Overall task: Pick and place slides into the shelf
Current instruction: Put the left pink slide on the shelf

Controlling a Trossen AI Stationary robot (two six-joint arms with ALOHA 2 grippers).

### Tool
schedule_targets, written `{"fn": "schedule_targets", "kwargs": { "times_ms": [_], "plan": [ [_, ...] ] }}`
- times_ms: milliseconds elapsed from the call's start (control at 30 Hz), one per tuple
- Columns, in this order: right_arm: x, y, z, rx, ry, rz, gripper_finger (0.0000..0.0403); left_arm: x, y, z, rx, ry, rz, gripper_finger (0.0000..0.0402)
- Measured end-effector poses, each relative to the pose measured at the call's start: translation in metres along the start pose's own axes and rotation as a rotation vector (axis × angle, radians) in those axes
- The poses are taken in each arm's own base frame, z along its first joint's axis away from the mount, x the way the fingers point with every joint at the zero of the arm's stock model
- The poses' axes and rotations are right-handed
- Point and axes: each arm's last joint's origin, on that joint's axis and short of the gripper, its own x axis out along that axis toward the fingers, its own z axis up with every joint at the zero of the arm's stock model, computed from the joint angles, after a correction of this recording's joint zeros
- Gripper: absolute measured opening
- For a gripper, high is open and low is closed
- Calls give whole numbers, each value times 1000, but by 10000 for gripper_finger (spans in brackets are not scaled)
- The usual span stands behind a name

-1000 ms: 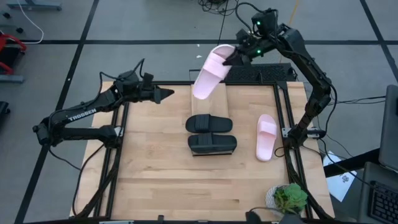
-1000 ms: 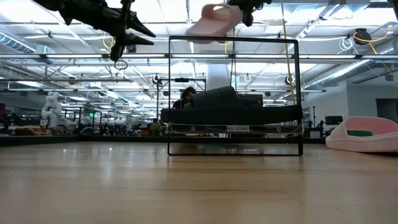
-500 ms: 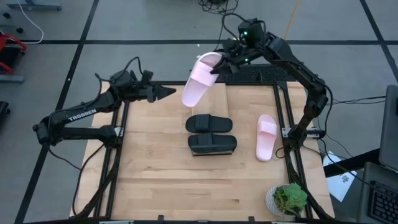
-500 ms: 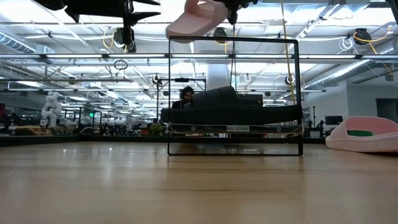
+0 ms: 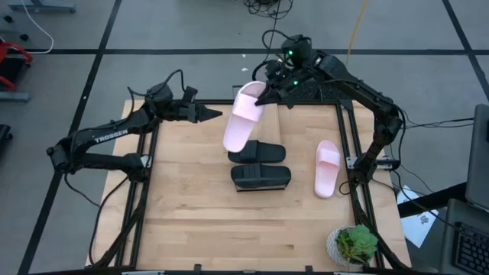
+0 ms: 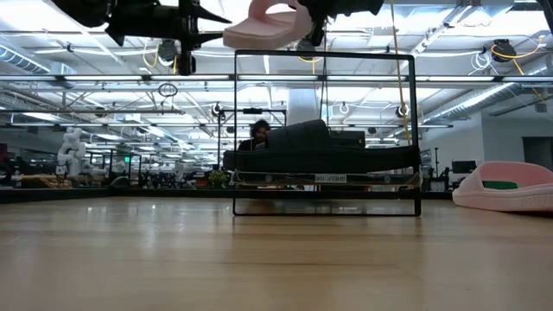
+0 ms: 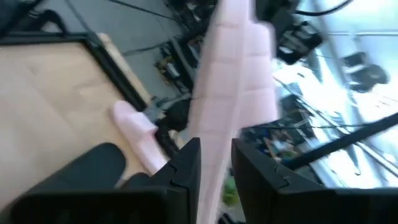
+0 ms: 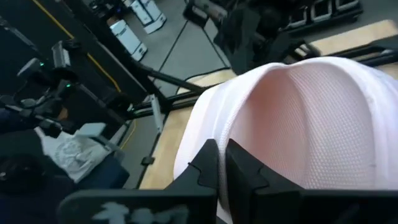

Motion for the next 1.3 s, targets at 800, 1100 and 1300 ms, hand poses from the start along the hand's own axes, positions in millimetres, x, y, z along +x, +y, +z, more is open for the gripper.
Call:
{"fn": "schedule_targets", "kwargs": {
  "times_ms": [800, 1100, 1300],
  "plan": [
    [16, -5, -9, 26, 8, 39, 0, 28, 9, -13, -81, 149, -88, 86],
    [16, -5, -8, 42, 4, 43, 0, 24, 18, -10, -63, 144, -42, 86],
    [15, -5, -8, 42, 3, 45, 0, 25, 17, -9, -49, 137, -54, 86]
  ]
}}
